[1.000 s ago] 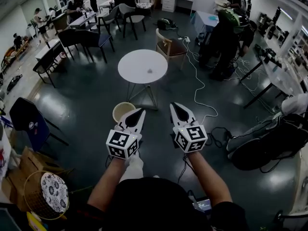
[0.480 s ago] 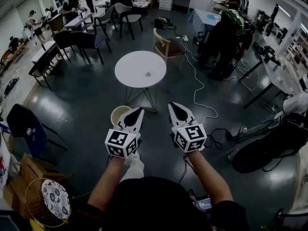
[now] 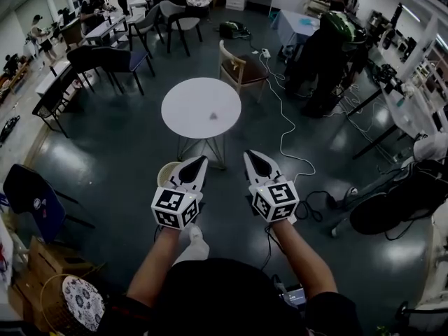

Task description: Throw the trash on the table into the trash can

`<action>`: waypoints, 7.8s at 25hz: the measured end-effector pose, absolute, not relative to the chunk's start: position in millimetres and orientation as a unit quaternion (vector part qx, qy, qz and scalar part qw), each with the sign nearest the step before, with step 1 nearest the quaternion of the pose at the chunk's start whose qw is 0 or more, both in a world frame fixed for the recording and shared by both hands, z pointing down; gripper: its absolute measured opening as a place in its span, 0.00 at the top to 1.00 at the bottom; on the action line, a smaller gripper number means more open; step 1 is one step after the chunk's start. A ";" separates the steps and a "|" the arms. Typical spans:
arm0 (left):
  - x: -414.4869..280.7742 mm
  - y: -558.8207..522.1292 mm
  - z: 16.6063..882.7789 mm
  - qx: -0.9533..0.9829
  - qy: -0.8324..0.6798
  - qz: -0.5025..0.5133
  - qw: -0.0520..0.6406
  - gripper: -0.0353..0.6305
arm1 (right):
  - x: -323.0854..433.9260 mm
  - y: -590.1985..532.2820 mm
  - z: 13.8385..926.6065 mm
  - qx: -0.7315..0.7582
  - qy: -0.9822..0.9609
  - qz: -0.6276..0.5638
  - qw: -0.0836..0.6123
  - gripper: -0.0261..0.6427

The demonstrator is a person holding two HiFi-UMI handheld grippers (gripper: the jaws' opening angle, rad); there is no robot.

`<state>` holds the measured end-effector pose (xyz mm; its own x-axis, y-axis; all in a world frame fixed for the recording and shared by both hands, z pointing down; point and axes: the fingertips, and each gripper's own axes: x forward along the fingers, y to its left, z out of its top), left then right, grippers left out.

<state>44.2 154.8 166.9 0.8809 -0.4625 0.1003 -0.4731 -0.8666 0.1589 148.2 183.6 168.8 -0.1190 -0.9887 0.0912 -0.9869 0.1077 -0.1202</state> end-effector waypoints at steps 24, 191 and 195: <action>26.6 -43.0 211.6 0.971 -0.184 0.055 0.141 0.93 | 139.5 9.1 211.6 -0.708 0.695 -0.119 -0.019 0.94; 165.2 -305.8 584.9 0.919 -0.303 0.221 0.124 0.92 | 213.9 -212.8 633.0 -0.640 0.702 -0.301 -0.085 0.94; 132.3 -303.6 574.9 0.919 -0.313 0.202 0.128 0.92 | 181.9 -210.8 641.3 -0.624 0.713 -0.304 -0.098 0.94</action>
<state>132.3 -303.6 574.9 0.7225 -0.5236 0.4514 -0.6268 -0.7716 0.1082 181.9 -210.8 641.3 -0.2013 -0.8303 0.5197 -0.9496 0.0352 -0.3116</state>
